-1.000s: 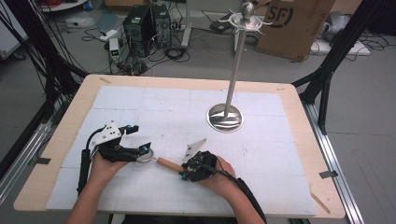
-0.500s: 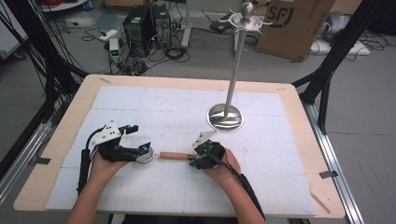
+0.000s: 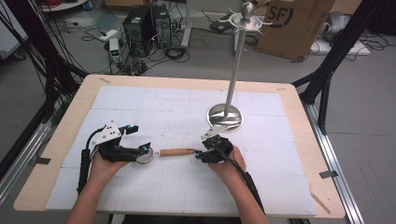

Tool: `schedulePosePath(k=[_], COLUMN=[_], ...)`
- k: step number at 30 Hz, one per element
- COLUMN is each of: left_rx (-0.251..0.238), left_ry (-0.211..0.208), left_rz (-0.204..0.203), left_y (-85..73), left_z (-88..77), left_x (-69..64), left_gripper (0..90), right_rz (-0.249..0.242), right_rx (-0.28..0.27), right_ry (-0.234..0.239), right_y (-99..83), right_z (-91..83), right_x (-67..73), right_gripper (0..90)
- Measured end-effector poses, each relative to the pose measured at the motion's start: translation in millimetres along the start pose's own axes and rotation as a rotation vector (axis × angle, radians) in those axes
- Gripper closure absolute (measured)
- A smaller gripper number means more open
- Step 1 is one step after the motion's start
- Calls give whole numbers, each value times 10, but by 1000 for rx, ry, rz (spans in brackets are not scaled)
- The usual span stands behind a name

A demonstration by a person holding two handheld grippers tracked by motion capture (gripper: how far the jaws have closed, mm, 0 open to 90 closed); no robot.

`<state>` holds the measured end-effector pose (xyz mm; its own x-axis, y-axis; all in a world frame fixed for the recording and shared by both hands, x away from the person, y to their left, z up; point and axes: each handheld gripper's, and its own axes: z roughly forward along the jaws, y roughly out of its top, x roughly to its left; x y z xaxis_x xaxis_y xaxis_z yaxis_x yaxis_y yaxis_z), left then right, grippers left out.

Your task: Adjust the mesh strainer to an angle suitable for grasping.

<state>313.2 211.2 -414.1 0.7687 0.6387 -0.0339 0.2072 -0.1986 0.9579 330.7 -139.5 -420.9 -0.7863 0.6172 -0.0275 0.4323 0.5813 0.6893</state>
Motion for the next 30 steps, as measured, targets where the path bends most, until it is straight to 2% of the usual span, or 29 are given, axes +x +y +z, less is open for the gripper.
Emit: schedulePosePath(k=[2,5,6,7,9,12,16,19,23,30], left_rx=[0,5,8,10,15,19,29,31,28,38], left_ry=[-3,-7,-9,-9,-11,-12,-10,-17,-29,-39], left_rz=[-4,-8,-8,-10,-6,-6,-6,-10,-16,-16], left_y=[0,-4,-6,-7,-11,-14,-19,-24,-25,-34], left_z=[0,8,12,17,25,31,41,49,58,80], left_x=[0,-2,-4,-10,-17,-18,-23,-23,-33,-50], left_gripper=[169,169,168,168,168,168,168,168,168,168], right_rz=[5,16,29,29,42,48,85,107,134,139], right_rx=[-13,-45,-70,-70,-97,-132,-190,-219,-246,-271], right_ry=[5,5,1,1,-1,-24,-39,-44,-43,-40], right_y=[-9,-48,-88,-88,-137,-233,-429,-545,-659,-701], right_z=[-50,-226,-352,-352,-478,-642,-840,-915,-934,-935], right_x=[-6,-29,-53,-53,-78,-118,-184,-208,-249,-255], right_gripper=[495,479,469,469,464,447,420,411,401,376])
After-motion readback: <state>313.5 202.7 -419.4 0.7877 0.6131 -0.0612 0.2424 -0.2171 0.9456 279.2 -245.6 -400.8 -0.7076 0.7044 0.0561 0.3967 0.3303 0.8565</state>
